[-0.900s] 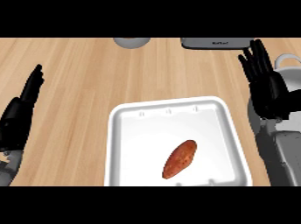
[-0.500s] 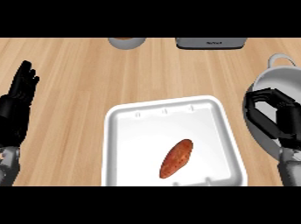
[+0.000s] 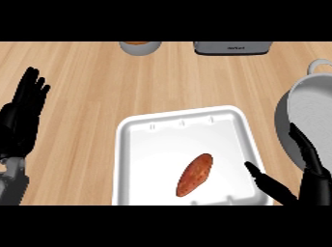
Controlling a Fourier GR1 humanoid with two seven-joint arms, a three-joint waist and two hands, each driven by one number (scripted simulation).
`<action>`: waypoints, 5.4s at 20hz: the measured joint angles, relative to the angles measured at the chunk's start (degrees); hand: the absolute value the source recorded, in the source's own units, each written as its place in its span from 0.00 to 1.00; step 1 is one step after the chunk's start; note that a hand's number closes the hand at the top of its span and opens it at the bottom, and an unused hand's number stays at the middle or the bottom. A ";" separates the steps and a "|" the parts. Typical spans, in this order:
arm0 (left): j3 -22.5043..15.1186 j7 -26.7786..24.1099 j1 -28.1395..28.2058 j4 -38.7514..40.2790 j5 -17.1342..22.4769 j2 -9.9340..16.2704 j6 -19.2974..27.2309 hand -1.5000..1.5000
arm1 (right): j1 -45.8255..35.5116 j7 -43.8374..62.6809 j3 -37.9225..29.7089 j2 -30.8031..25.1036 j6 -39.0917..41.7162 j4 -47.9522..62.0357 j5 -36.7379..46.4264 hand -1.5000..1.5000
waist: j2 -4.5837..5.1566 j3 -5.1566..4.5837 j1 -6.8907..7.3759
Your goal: Pick the sweet potato from the tray and place it in the pot
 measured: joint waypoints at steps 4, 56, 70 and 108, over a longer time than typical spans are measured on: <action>0.06 0.54 -0.04 -0.11 -0.67 -0.74 -0.16 0.50 | 5.66 7.46 4.41 -3.23 3.20 -9.22 4.60 0.00 | 0.03 0.05 0.19; 8.81 3.47 -0.55 -0.96 -10.12 -10.73 -9.48 0.50 | -14.44 63.43 23.85 6.48 33.15 4.29 31.63 1.00 | 0.16 0.19 0.90; 10.66 5.00 -0.34 -2.63 -11.33 -11.79 -11.53 0.50 | -17.63 54.49 24.78 6.17 33.41 9.99 35.84 1.00 | -0.11 -0.07 0.84; 12.45 5.14 0.36 -3.77 -12.67 -13.24 -12.95 0.50 | -17.73 66.42 6.01 -0.73 29.24 -35.61 53.85 1.00 | 0.18 0.21 0.82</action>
